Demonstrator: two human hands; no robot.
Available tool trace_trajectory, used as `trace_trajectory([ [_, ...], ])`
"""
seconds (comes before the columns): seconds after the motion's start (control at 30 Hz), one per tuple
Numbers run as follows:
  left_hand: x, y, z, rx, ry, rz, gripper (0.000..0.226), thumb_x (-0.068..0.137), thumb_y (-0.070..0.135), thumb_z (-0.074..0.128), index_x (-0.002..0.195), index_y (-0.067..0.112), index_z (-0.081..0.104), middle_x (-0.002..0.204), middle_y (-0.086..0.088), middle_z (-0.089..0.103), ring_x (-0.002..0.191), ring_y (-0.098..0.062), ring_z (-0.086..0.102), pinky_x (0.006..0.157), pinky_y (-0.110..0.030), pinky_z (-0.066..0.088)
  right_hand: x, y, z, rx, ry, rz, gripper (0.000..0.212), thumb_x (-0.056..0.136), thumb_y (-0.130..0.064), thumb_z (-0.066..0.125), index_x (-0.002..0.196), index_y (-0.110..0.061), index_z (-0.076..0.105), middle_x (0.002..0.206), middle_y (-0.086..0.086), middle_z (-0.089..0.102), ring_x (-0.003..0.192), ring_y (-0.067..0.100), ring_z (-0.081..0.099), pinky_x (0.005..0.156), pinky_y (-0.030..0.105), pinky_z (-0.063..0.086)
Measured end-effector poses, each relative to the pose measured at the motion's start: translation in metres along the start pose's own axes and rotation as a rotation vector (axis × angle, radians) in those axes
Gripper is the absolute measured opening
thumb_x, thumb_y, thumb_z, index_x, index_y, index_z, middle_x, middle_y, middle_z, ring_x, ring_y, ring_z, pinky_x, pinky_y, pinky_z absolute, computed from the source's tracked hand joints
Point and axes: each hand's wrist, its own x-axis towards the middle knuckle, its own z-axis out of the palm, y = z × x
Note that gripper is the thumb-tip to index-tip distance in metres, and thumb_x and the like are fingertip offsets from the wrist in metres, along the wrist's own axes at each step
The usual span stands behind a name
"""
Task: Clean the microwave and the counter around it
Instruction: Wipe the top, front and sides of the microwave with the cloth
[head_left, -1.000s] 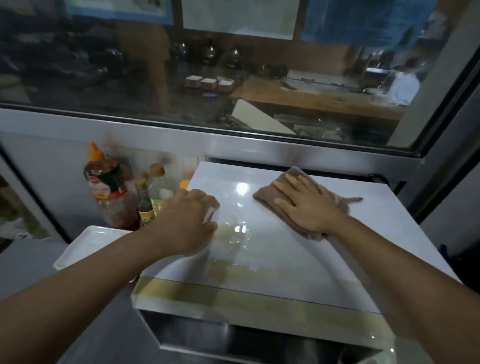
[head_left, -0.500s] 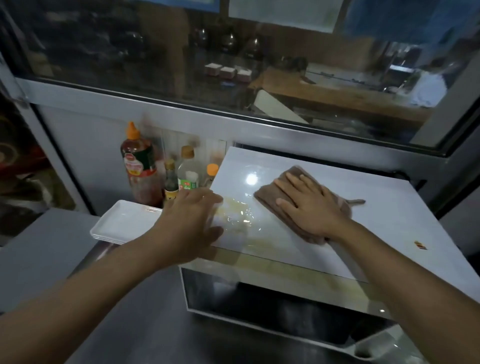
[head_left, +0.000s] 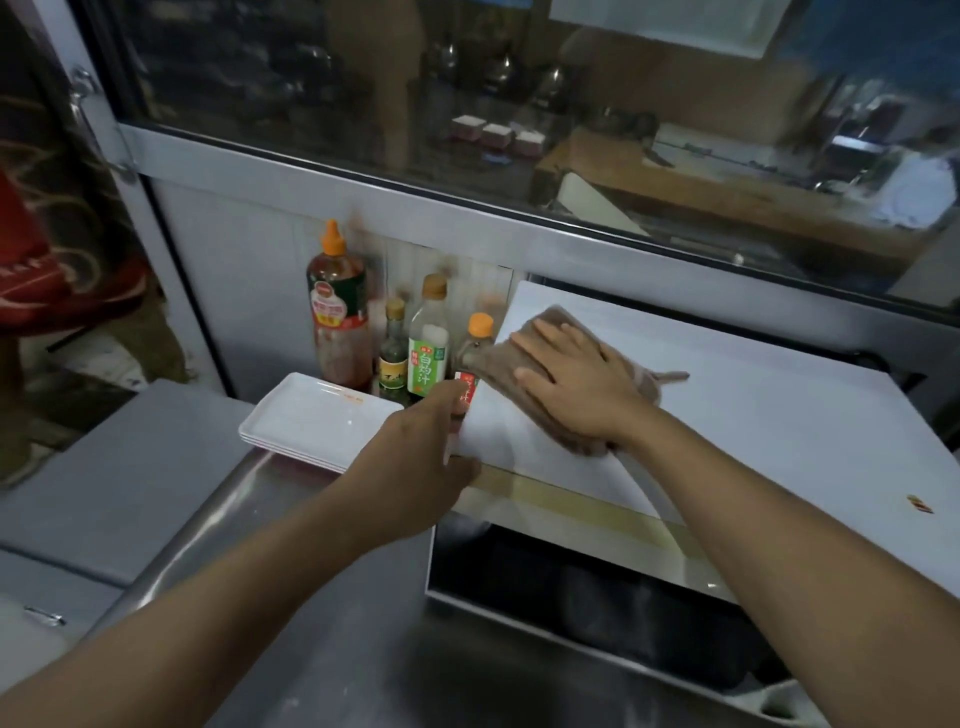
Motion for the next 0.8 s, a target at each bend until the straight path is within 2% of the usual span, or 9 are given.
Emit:
trace_trajectory([
  [0.13, -0.007, -0.007, -0.007, -0.008, 0.042, 0.001, 0.043, 0.086, 0.011, 0.061, 0.124, 0.024, 0.046, 0.100, 0.018, 0.050, 0.095, -0.008, 0.052, 0.070, -0.006, 0.035, 0.024, -0.017, 0.002, -0.002, -0.008, -0.008, 0.046, 0.097, -0.048, 0.023, 0.143, -0.039, 0.024, 0.157, -0.006, 0.013, 0.144, 0.022, 0.009, 0.114, 0.055, 0.009],
  [0.23, -0.012, -0.010, -0.014, 0.008, 0.065, -0.027, 0.041, 0.087, 0.010, 0.059, 0.125, 0.018, 0.047, 0.117, 0.004, 0.058, 0.107, -0.018, 0.056, 0.080, -0.021, 0.039, -0.009, -0.034, 0.008, 0.006, -0.014, -0.104, 0.048, 0.097, -0.049, 0.022, 0.144, -0.039, 0.025, 0.158, -0.008, 0.010, 0.146, 0.017, 0.003, 0.116, 0.051, 0.002],
  [0.33, -0.015, -0.011, -0.021, 0.011, 0.074, -0.017, 0.040, 0.087, 0.009, 0.059, 0.125, 0.016, 0.048, 0.106, 0.005, 0.055, 0.100, -0.014, 0.054, 0.060, -0.013, 0.039, -0.054, -0.060, 0.012, -0.027, 0.032, -0.212, 0.056, 0.090, -0.053, 0.013, 0.141, -0.040, 0.032, 0.157, -0.009, 0.017, 0.145, 0.016, 0.008, 0.117, 0.049, 0.006],
  [0.4, -0.014, -0.011, -0.024, 0.004, 0.066, -0.017, 0.041, 0.086, 0.005, 0.058, 0.124, 0.016, 0.048, 0.105, 0.005, 0.054, 0.094, -0.012, 0.051, 0.057, -0.010, 0.039, -0.075, -0.070, 0.012, -0.082, 0.063, -0.231, 0.059, 0.087, -0.056, 0.014, 0.140, -0.039, 0.034, 0.156, -0.009, 0.020, 0.145, 0.018, 0.012, 0.116, 0.048, 0.012],
  [0.53, -0.014, 0.000, -0.021, -0.004, 0.034, 0.009, 0.042, 0.085, 0.003, 0.058, 0.125, 0.014, 0.049, 0.119, -0.001, 0.055, 0.097, -0.010, 0.047, 0.079, -0.017, 0.035, -0.104, -0.063, 0.015, -0.165, 0.077, -0.209, 0.057, 0.094, -0.047, 0.036, 0.146, -0.040, 0.016, 0.158, -0.013, 0.011, 0.146, 0.013, 0.006, 0.118, 0.042, 0.012],
  [0.67, -0.014, 0.005, -0.015, -0.008, -0.004, 0.007, 0.042, 0.089, 0.003, 0.054, 0.126, 0.020, 0.048, 0.109, 0.010, 0.048, 0.093, -0.009, 0.045, 0.063, 0.002, 0.035, -0.147, -0.025, 0.008, -0.208, 0.059, -0.122, 0.055, 0.096, -0.049, 0.021, 0.147, -0.041, 0.002, 0.158, -0.013, 0.007, 0.146, 0.012, 0.007, 0.118, 0.039, 0.014],
  [0.7, -0.014, 0.004, -0.013, -0.008, -0.044, 0.000, 0.045, 0.089, 0.001, 0.052, 0.128, 0.022, 0.046, 0.114, 0.009, 0.050, 0.099, -0.012, 0.048, 0.072, 0.003, 0.034, -0.159, -0.016, 0.005, -0.223, 0.068, -0.087, 0.053, 0.095, -0.050, 0.017, 0.146, -0.039, 0.005, 0.157, -0.010, 0.011, 0.146, 0.014, 0.011, 0.117, 0.040, 0.017],
  [0.73, -0.016, 0.004, -0.011, 0.001, -0.089, 0.005, 0.048, 0.089, -0.001, 0.049, 0.131, 0.023, 0.044, 0.124, 0.006, 0.052, 0.110, -0.016, 0.050, 0.084, -0.003, 0.033, -0.171, -0.010, 0.002, -0.233, 0.080, -0.044, 0.053, 0.095, -0.051, 0.014, 0.146, -0.036, 0.010, 0.156, -0.007, 0.017, 0.145, 0.017, 0.017, 0.115, 0.042, 0.022],
  [0.8, -0.021, 0.003, -0.010, 0.036, -0.139, 0.035, 0.054, 0.088, -0.005, 0.047, 0.134, 0.022, 0.041, 0.136, 0.001, 0.050, 0.124, -0.020, 0.047, 0.095, -0.018, 0.034, -0.186, -0.006, -0.001, -0.247, 0.099, 0.040, 0.055, 0.094, -0.049, 0.013, 0.145, -0.030, 0.023, 0.153, 0.000, 0.027, 0.142, 0.023, 0.028, 0.112, 0.045, 0.029],
])
